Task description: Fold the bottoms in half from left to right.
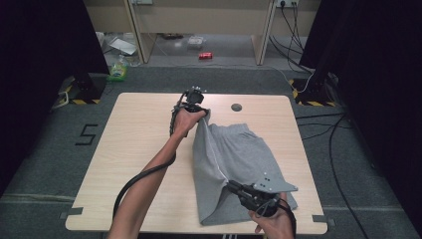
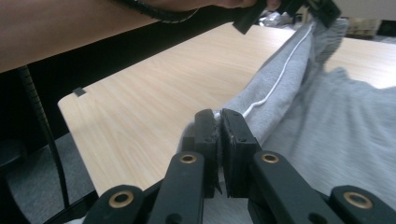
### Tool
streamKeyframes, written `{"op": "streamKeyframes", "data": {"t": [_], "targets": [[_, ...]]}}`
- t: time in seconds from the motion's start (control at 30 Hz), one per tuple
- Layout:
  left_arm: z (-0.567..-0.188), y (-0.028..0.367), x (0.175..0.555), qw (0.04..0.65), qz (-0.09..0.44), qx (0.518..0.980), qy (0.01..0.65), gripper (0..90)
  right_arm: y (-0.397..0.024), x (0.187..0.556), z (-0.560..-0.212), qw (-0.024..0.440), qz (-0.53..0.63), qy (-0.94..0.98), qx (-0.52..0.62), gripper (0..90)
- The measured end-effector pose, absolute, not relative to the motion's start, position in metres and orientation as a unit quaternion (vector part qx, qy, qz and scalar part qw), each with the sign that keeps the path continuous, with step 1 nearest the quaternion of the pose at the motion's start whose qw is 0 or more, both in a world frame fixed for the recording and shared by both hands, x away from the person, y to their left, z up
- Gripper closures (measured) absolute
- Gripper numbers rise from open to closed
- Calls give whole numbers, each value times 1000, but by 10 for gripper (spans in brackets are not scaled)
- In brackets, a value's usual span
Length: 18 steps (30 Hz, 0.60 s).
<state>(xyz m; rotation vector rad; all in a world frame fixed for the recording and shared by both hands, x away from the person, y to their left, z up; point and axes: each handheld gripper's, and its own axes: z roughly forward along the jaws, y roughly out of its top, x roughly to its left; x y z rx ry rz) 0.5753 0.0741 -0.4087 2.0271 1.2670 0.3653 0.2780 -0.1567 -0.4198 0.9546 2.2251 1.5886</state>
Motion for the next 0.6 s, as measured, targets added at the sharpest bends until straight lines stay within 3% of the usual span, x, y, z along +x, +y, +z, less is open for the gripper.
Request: {"op": "streamKeyframes", "data": {"t": [0.6], "targets": [[-404,1,580,373,125,790,470,826,-224,259,-428,153,552,719,393,860]]}}
